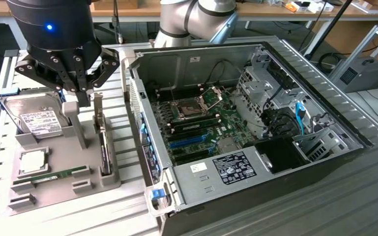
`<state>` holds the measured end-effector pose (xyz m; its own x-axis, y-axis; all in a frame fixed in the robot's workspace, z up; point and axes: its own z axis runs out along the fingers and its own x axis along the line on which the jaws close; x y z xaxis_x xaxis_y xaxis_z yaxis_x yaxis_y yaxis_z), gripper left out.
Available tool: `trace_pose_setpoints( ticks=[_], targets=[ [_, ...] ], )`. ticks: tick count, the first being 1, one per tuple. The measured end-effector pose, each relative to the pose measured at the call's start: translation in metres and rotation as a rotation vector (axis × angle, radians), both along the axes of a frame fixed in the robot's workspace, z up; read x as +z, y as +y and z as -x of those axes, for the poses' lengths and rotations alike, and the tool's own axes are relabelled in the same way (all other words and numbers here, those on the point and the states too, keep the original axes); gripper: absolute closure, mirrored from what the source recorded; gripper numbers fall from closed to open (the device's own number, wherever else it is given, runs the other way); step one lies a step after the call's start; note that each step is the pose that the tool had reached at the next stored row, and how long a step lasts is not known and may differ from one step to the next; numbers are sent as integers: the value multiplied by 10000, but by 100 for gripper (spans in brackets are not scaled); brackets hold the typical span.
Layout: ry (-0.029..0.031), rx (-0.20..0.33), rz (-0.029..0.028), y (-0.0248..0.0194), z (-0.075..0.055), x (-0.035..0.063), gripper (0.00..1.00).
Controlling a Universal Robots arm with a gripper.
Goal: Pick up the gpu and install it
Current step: 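Reach for the gpu, then pick up the gpu and move the gpu toward the slot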
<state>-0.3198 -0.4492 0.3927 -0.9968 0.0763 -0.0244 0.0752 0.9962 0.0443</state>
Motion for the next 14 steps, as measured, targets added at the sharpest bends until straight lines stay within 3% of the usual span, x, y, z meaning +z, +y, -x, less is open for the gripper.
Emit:
trace_pose_setpoints(
  ticks=[14],
  targets=[
    [0,1,0,-1,0,0,89]
  ],
)
